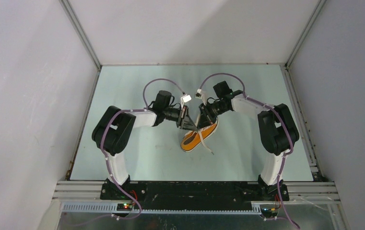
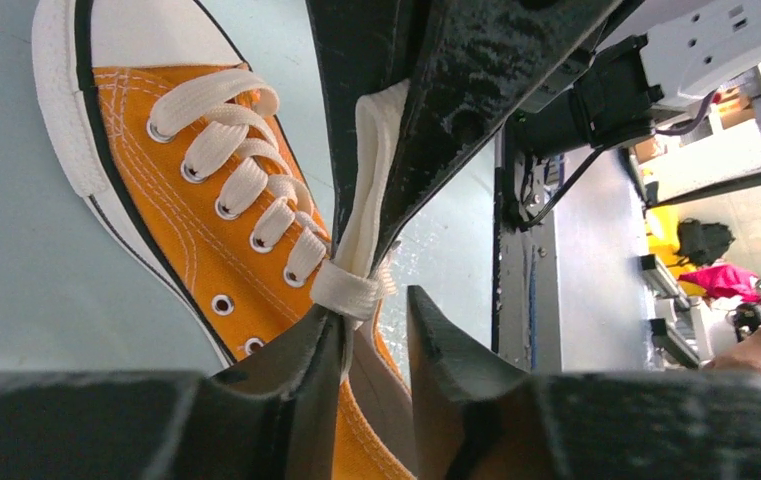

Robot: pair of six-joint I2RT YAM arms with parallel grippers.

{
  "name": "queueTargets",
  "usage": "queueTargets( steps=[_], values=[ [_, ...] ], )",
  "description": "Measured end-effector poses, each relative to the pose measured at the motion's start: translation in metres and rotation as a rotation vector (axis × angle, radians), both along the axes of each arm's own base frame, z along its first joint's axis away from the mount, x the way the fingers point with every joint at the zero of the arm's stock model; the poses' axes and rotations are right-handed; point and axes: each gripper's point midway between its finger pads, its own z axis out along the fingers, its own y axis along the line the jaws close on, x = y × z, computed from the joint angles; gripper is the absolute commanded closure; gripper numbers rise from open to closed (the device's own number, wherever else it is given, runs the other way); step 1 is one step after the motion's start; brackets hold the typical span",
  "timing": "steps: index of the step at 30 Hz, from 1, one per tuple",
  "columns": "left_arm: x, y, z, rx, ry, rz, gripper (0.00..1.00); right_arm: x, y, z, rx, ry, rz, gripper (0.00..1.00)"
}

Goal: Tie the shoes

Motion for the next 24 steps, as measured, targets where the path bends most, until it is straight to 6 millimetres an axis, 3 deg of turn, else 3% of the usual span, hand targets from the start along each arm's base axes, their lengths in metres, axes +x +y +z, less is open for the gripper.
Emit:
queueTargets(
  steps=[7,13,18,24],
  values=[
    [0.001,0.002,-0.007,0.024,-0.022,0.004,0.76,0.003,-0.002,-0.001,-0.036,-0.005,-0.028,1.0],
    [0.007,-0.002,-0.001,0.013,-0.017,0.035,0.85,0.003,-0.004,0.0,-0.055,-0.013,-0.051,1.0],
    [0.011,-0.004,0.001,0.009,-0.007,0.058,0.99,0.002,-0.005,0.0,-0.056,-0.015,-0.058,1.0],
    [0.01,-0.004,0.001,0.01,0.0,0.059,1.0,0.002,-0.006,0.0,-0.059,-0.008,-0.068,0.95]
  ],
)
